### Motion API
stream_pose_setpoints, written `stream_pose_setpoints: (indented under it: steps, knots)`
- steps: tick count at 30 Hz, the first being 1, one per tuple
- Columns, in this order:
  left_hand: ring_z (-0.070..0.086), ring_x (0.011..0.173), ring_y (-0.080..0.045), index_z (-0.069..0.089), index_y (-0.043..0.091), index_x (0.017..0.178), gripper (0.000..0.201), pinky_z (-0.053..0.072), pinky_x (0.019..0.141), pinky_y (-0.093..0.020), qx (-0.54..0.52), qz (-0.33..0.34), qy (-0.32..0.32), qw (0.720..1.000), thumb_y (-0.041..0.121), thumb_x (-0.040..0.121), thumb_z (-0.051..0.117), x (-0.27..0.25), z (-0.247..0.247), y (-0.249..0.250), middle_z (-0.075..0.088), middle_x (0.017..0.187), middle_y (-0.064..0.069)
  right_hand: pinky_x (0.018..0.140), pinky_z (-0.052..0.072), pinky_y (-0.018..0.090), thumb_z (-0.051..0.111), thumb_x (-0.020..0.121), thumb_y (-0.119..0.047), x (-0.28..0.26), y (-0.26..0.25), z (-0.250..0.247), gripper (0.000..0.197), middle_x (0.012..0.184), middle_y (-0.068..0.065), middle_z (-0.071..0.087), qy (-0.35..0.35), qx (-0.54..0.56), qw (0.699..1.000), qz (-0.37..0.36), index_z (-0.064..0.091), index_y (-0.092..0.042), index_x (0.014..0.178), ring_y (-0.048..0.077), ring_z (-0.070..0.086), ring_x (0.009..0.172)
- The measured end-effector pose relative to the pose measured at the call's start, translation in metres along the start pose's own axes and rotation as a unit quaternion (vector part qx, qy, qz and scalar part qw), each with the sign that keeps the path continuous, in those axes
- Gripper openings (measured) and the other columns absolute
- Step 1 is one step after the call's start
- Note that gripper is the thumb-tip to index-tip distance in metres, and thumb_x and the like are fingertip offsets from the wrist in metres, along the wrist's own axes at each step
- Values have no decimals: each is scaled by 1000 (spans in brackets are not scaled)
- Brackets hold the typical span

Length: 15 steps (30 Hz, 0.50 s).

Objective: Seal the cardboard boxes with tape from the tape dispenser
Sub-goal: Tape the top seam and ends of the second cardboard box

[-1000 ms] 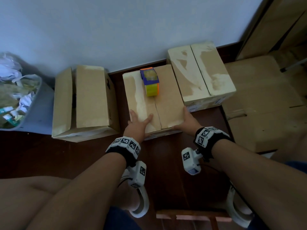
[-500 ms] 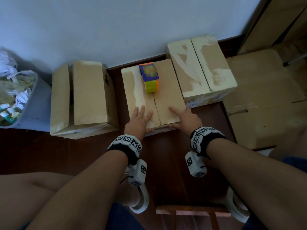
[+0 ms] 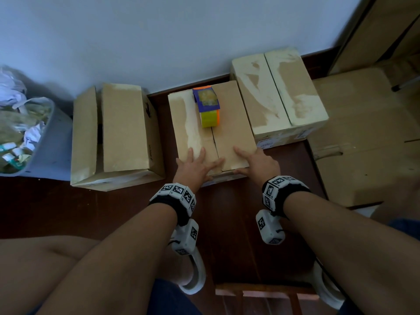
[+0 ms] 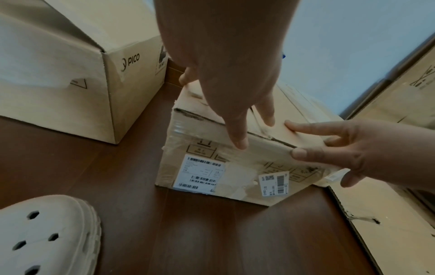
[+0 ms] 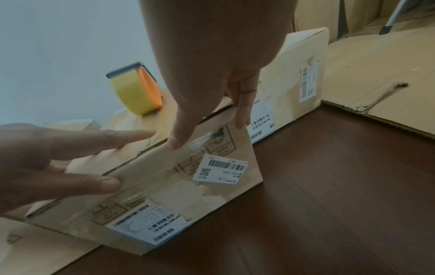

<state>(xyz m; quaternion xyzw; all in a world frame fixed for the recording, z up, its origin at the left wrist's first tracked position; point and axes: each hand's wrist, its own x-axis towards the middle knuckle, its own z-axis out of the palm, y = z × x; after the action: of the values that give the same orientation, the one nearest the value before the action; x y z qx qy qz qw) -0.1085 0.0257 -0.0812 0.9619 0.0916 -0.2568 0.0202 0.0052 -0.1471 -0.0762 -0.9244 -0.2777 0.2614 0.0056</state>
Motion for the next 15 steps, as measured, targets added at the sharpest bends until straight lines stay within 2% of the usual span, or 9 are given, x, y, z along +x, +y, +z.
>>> stream_pose_setpoints:
  steps: [4, 8, 10, 12, 14, 15]
  knots:
    - [-1, 143, -46, -4, 56, 143, 63, 28, 102, -71, 25, -2, 4, 1000, 51, 97, 38, -1, 2, 1, -1, 159, -11, 85, 49, 41, 56, 82, -66, 1, -1, 2, 72, 131, 14, 43, 3, 10, 1000, 7, 19, -57, 143, 36, 58, 108]
    - [0, 143, -47, -7, 56, 143, 62, 30, 102, -70, 44, -4, 8, 999, 53, 97, 35, -1, 4, 2, -1, 159, -11, 87, 49, 42, 56, 82, -66, 2, 1, 5, 71, 135, 15, 39, 0, 29, 1000, 2, 19, -57, 143, 38, 57, 110]
    - [0, 143, -47, -8, 56, 142, 61, 29, 102, -70, 47, -5, 3, 999, 53, 98, 33, -1, 3, 2, -2, 159, -11, 89, 48, 43, 47, 82, -73, 3, 2, 6, 69, 138, 15, 36, -12, 43, 999, 2, 19, -57, 143, 38, 55, 113]
    - [-2, 143, -47, -9, 56, 142, 60, 28, 102, -70, 44, -5, -5, 999, 52, 98, 32, 0, 2, 2, -3, 159, -11, 96, 44, 46, 32, 83, -78, 6, 4, 5, 64, 143, 16, 32, -10, 39, 999, 7, 20, -57, 143, 37, 45, 125]
    - [-2, 143, -46, -9, 57, 142, 60, 27, 102, -71, 41, -6, -7, 999, 51, 99, 32, 0, 1, 2, -4, 159, -10, 103, 36, 47, 26, 90, -71, 11, 3, 0, 60, 148, 15, 30, 34, 24, 999, -4, 26, -48, 145, 35, 31, 134]
    - [-2, 143, -46, -9, 57, 142, 59, 27, 103, -71, 41, -7, -8, 999, 51, 99, 32, 1, 1, 2, -4, 159, -10, 104, 35, 45, 28, 93, -65, 15, 2, -5, 58, 144, 15, 37, 69, 37, 997, -10, 33, -40, 145, 34, 33, 133]
